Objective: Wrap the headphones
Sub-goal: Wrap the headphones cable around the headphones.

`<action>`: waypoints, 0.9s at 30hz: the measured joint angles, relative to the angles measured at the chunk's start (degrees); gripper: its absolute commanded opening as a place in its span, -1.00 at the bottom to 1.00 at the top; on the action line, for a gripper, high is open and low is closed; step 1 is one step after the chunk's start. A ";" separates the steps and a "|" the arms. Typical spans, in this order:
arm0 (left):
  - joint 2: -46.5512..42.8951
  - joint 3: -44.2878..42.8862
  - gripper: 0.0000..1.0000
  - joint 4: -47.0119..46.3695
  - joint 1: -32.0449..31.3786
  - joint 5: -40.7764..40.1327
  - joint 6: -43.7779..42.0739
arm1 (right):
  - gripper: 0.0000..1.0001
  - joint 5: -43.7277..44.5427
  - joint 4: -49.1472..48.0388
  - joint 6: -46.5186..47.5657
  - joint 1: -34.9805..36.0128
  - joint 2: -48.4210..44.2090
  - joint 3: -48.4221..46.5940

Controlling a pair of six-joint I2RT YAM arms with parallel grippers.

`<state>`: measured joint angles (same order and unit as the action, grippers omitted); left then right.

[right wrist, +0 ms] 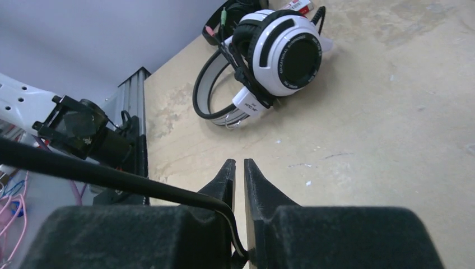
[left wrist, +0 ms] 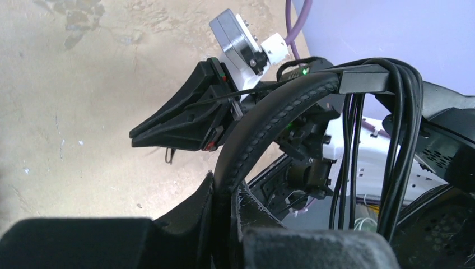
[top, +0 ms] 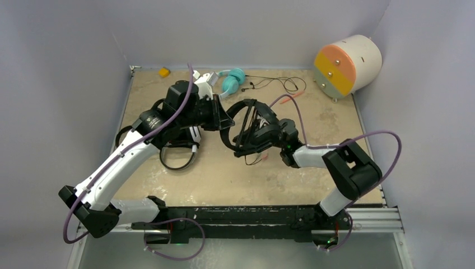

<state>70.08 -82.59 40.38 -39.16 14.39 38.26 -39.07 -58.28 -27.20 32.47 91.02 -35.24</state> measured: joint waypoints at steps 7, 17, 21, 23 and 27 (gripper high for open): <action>-0.02 1.62 -1.00 -0.31 0.02 -7.85 7.74 | -0.74 4.31 -14.01 -2.14 5.66 4.37 4.13; 0.22 0.11 -1.00 -4.17 2.91 -15.85 15.26 | -0.63 8.13 -25.24 -4.33 11.74 6.34 13.66; 0.24 -0.96 -1.00 -4.76 3.39 -18.80 15.30 | -0.92 8.68 -26.25 -4.39 13.40 6.21 14.69; 0.24 -1.07 -1.00 -4.81 3.61 -19.96 15.19 | -1.00 9.07 -26.25 -4.28 14.21 5.79 15.19; 0.24 -1.07 -1.00 -4.79 4.96 -23.19 15.23 | -1.00 9.81 -24.85 -4.37 16.33 3.56 15.85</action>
<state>70.32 -83.66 35.59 -34.20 -8.80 53.49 -29.26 -83.13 -31.57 48.80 94.59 -19.40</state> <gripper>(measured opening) 0.057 0.004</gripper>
